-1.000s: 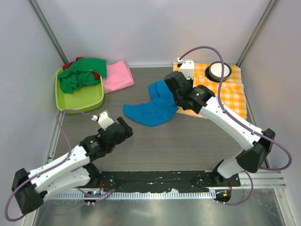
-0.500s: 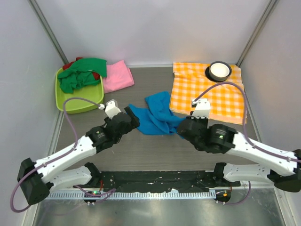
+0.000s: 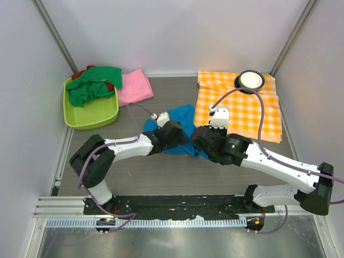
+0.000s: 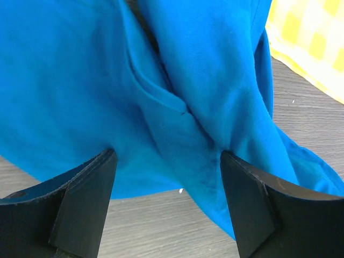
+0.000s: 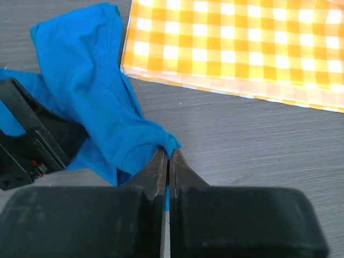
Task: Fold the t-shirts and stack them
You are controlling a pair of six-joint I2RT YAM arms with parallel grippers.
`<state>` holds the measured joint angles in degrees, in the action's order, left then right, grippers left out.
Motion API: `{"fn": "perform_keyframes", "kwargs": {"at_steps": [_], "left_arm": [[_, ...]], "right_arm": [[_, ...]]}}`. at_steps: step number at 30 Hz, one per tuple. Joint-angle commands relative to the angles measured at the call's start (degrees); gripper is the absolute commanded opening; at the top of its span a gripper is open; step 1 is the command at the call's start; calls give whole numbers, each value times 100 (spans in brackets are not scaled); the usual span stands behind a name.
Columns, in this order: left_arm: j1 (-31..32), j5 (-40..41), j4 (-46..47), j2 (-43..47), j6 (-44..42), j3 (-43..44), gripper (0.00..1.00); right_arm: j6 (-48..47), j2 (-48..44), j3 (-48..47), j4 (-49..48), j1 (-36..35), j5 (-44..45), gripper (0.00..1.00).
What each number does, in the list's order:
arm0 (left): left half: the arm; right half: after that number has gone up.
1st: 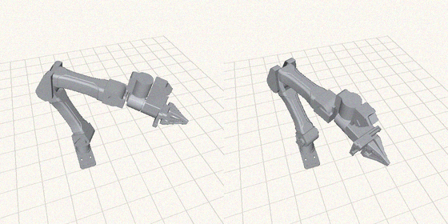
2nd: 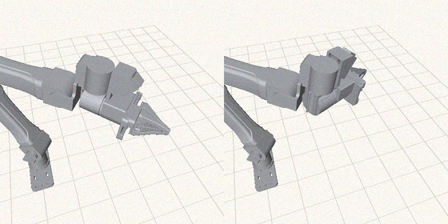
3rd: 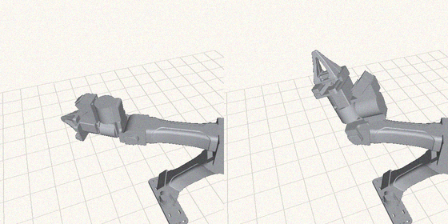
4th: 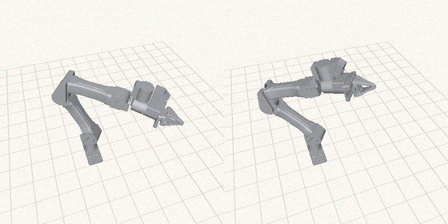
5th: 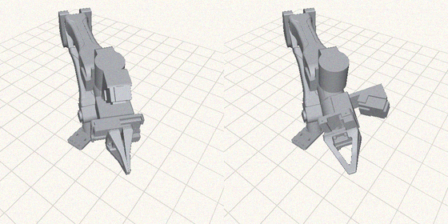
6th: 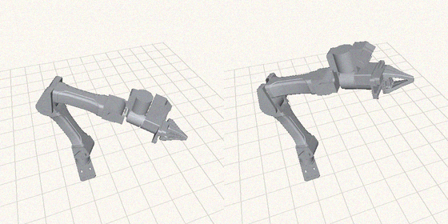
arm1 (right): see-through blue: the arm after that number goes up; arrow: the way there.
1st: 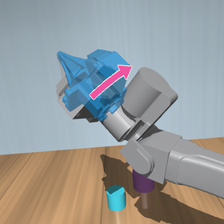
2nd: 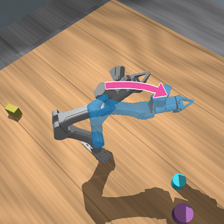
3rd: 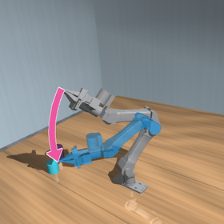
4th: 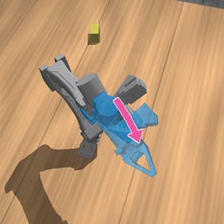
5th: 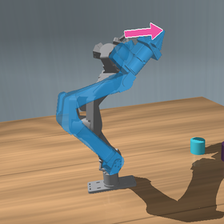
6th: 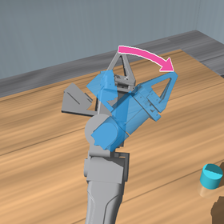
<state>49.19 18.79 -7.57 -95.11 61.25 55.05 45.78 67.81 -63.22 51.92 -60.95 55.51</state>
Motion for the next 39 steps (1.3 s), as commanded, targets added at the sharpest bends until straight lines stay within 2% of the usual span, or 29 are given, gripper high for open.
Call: {"fn": "perform_keyframes", "kwargs": {"at_steps": [1,5,7,8,11,16,18,19,24,28,33,38,39], "left_arm": [[38,-209,625,-253,-34,392,81],[29,-77,643,-377,-96,533,78],[29,-16,626,-351,-105,499,69],[29,2,626,-263,-105,490,54],[29,29,591,-70,-131,428,21],[38,160,397,89,-263,419,18],[38,213,309,80,-281,410,3],[38,187,292,80,-281,393,0],[362,414,283,641,-184,-19,0],[1388,1056,-41,1424,122,-764,0],[2820,1680,-200,2215,1596,-2039,0],[3720,2093,-736,2146,2698,-2385,1],[3912,2225,-841,2094,2795,-2324,4]], "right_arm": [[-244,-242,37,-630,320,-92,1],[-210,-295,257,-718,443,-198,1],[-219,-303,371,-754,443,-242,1],[-201,-304,398,-771,461,-242,1],[-175,-295,469,-797,461,-259,1],[-166,-207,504,-850,461,-365,1],[-175,-207,530,-912,452,-365,1],[-175,-198,530,-912,461,-365,1],[-183,-198,530,-921,470,-269,1],[-254,-119,460,-903,522,-303,1],[-324,-110,442,-903,654,-321,1],[-368,-75,416,-894,733,-365,1],[-385,-75,398,-903,742,-365,1]]}}
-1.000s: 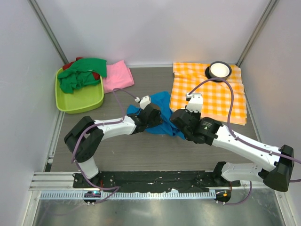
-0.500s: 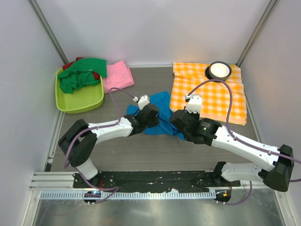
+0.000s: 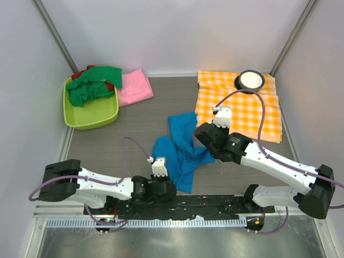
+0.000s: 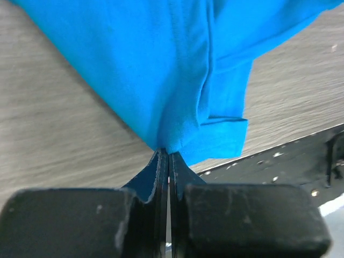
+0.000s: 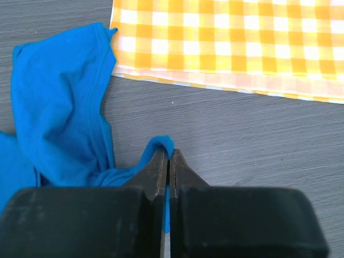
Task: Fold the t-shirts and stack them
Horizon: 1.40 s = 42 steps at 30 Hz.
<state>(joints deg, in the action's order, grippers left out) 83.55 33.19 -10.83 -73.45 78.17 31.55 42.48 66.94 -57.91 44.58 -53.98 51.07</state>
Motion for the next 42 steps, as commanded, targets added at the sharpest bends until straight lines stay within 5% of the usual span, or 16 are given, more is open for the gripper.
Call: {"fn": "perform_keyframes", "kwargs": {"at_steps": [1,4,5,6,9,14,19,27,36,42], "left_arm": [[556,881,-873,-99,1330,87,11],[706,1328,-1768,120,1341,614,31],[715,1487,-2052,234,1289,789,53],[715,1654,-2281,409,1193,1148,64],[724,2287,-2775,1173,657,1659,78],[611,3332,-3021,2246,-275,2109,77],[-338,3194,-2856,2151,-1426,2584,72],[-2463,884,-1196,950,-2104,2092,65],[-3643,-1049,105,-924,-2271,2180,64],[-3907,-1534,134,-1689,-2429,2627,62]], "right_arm": [[-56,12,-150,-151,54,53,1],[-73,4,-203,-142,54,70,1],[-73,12,-212,-125,54,79,1],[-82,30,-221,-125,54,70,1],[-82,74,-264,-125,71,105,1],[-187,223,-361,-265,316,149,1],[-451,556,-633,-686,660,-150,1],[-855,1128,-1213,-968,1213,-466,1],[-1216,1497,-1442,-1206,2163,-1169,1],[-1251,1586,-1302,-1337,2321,-1353,1]]}}
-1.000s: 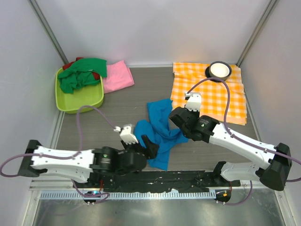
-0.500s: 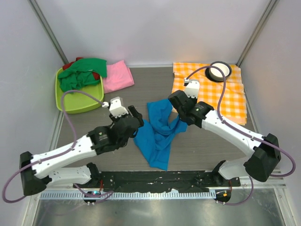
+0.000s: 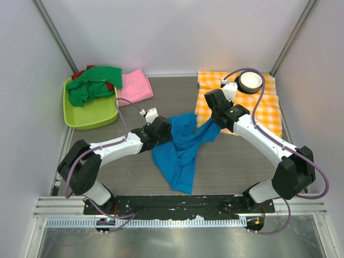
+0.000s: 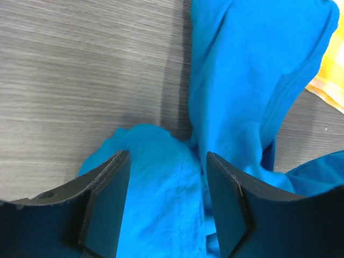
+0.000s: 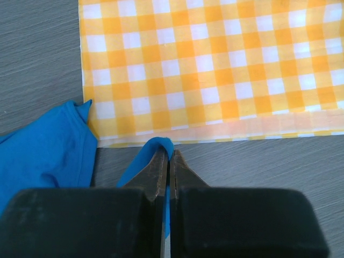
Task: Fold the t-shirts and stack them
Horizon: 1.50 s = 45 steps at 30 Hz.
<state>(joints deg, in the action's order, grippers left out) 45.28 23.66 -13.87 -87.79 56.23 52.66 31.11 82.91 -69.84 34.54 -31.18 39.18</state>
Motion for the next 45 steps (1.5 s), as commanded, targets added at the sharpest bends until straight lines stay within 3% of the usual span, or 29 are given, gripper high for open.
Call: {"fn": "perform_keyframes", "kwargs": {"at_steps": [1,6,9,10,15,24,32,36,45], "left_arm": [[-107,-660,351,-369,-244,612,62],[-168,-1029,314,-871,-270,877,59],[-177,-1091,350,-924,-235,807,41],[-177,-1109,358,-916,-226,772,40],[-177,-1066,157,-487,-209,447,47],[-177,-538,-169,630,-34,-318,70],[-177,-722,-64,1167,20,-854,72],[-177,-749,77,993,3,-890,71],[-177,-740,-124,-254,-358,295,71]], "right_arm": [[-97,-12,-91,-378,42,-191,1],[-70,84,-29,-440,59,-279,1],[-79,85,6,-457,59,-306,1],[-88,67,6,-466,59,-314,1],[-149,32,-3,-458,121,-156,1],[-18,146,-187,-379,736,-156,1],[123,-126,312,-378,982,2,1],[184,-188,410,-396,982,-59,1],[176,-223,463,-422,982,-183,1]]}}
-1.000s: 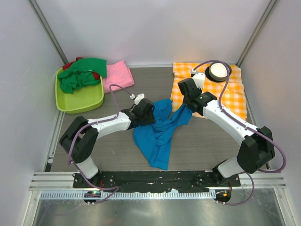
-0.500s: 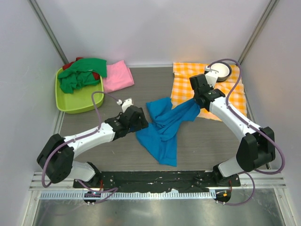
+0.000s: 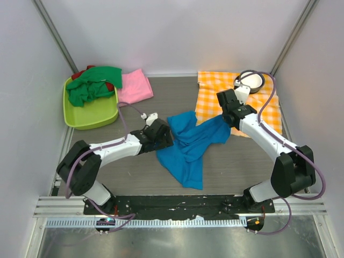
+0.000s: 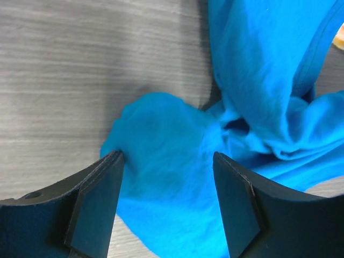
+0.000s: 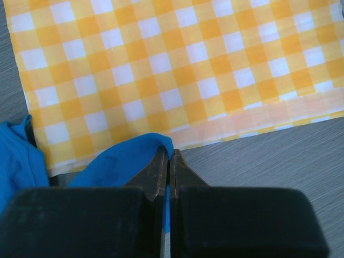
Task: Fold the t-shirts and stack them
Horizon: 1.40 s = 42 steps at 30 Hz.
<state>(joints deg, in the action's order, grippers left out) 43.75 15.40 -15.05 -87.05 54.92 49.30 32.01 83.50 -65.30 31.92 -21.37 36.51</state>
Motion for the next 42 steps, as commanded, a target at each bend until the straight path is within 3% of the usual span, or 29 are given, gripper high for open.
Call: {"fn": "perform_keyframes", "kwargs": {"at_steps": [1,4,7,8,10,19,23,27,32,42], "left_arm": [[-33,112,-33,-409,-297,721,71],[-24,121,-86,-629,-385,932,68],[-33,78,-51,-691,-376,889,52],[-24,69,-16,-691,-376,854,42],[-33,112,11,-700,-368,748,35],[-33,-19,-77,-1060,-464,792,37],[-33,16,11,-1052,-412,581,0],[-24,95,115,-324,-166,20,0],[-7,375,-33,2065,317,-1208,0],[11,683,-1868,5099,1241,-2592,1]], "right_arm": [[69,-282,34,-160,1,93,1],[60,-308,61,-186,1,93,1],[42,-308,87,-213,1,67,1],[42,-300,87,-230,1,58,1],[42,-291,105,-239,1,23,1],[69,-317,140,-274,1,-83,1],[69,-387,158,-266,9,-92,1],[42,-484,193,-248,1,-39,1],[51,-449,245,-204,1,128,1],[279,-501,325,-134,1,330,1]]}}
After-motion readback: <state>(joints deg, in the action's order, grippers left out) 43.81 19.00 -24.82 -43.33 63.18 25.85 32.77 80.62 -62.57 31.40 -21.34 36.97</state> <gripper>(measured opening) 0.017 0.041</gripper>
